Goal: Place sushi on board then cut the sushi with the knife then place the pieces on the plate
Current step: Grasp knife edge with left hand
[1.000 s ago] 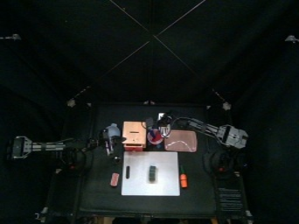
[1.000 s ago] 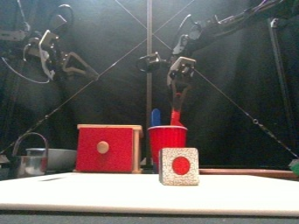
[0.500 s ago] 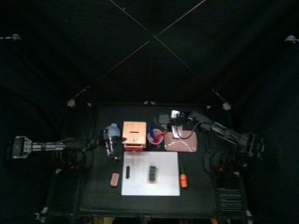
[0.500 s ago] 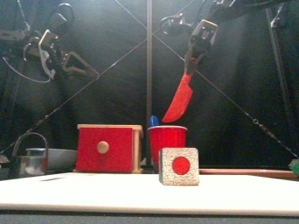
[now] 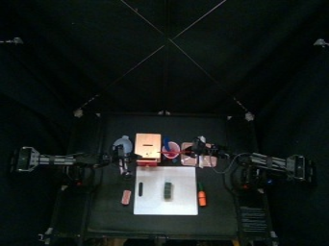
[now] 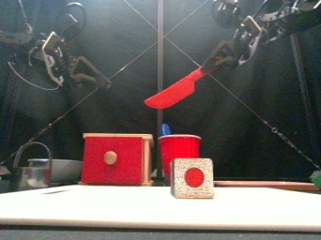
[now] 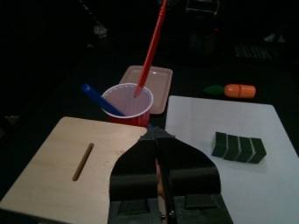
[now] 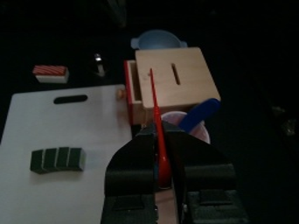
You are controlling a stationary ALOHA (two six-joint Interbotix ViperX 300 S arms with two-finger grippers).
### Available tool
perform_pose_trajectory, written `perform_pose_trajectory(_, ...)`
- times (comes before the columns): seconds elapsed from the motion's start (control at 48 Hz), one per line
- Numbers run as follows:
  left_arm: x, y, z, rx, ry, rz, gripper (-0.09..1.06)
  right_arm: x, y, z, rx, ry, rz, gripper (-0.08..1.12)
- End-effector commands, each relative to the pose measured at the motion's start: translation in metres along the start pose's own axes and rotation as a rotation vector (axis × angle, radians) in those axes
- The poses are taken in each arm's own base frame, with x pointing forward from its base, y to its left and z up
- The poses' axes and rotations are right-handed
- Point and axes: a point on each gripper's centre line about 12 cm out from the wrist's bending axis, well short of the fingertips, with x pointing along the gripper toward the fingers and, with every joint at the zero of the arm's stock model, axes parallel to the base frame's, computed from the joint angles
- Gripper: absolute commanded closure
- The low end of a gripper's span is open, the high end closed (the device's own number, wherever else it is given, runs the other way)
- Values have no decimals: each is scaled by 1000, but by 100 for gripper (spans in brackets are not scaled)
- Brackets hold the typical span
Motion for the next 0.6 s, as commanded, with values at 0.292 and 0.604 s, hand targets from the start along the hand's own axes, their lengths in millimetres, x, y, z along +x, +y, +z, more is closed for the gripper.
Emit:
perform_pose_trajectory(0.292,35,-29,9,78,-35,-86,19,3,34,-7,29,-144,38,68)
perform_pose_trajectory(0.604,61,-42,16,83,-42,-111,4,6,41,-7,22,-144,54,68)
